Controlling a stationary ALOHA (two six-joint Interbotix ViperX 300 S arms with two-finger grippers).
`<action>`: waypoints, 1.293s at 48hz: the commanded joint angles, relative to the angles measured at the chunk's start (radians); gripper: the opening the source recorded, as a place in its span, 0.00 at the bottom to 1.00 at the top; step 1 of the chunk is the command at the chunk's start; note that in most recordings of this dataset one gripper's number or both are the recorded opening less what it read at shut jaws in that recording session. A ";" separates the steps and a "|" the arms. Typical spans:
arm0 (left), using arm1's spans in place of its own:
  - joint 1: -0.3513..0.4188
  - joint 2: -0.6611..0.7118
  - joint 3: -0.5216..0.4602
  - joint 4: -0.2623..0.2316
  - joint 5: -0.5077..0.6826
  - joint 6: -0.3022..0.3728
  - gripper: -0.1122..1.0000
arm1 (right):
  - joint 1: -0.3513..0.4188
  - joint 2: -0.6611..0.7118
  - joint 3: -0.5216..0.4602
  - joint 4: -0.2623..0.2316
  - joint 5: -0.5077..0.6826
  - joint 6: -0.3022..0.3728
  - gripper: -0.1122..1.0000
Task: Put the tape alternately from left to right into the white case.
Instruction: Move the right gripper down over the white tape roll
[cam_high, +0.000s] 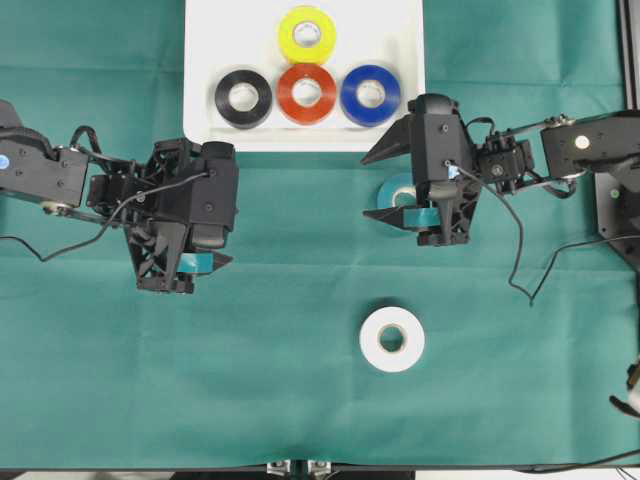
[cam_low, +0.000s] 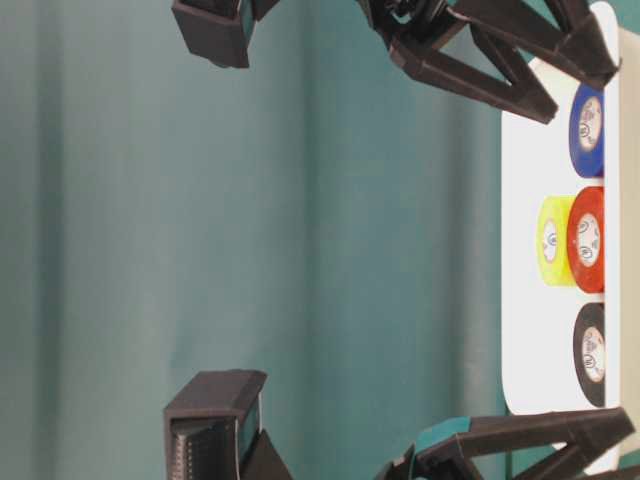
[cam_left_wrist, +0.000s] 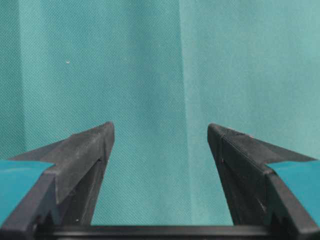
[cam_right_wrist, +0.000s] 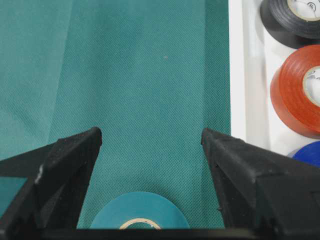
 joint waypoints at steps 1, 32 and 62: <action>-0.003 -0.023 -0.008 0.000 -0.015 0.002 0.94 | 0.003 -0.009 -0.012 -0.002 -0.003 0.000 0.87; -0.003 -0.015 -0.008 0.000 -0.035 0.002 0.94 | 0.130 -0.067 -0.005 0.003 -0.003 0.003 0.87; -0.003 -0.015 -0.008 0.000 -0.037 0.000 0.94 | 0.281 -0.069 0.011 0.003 -0.008 0.066 0.87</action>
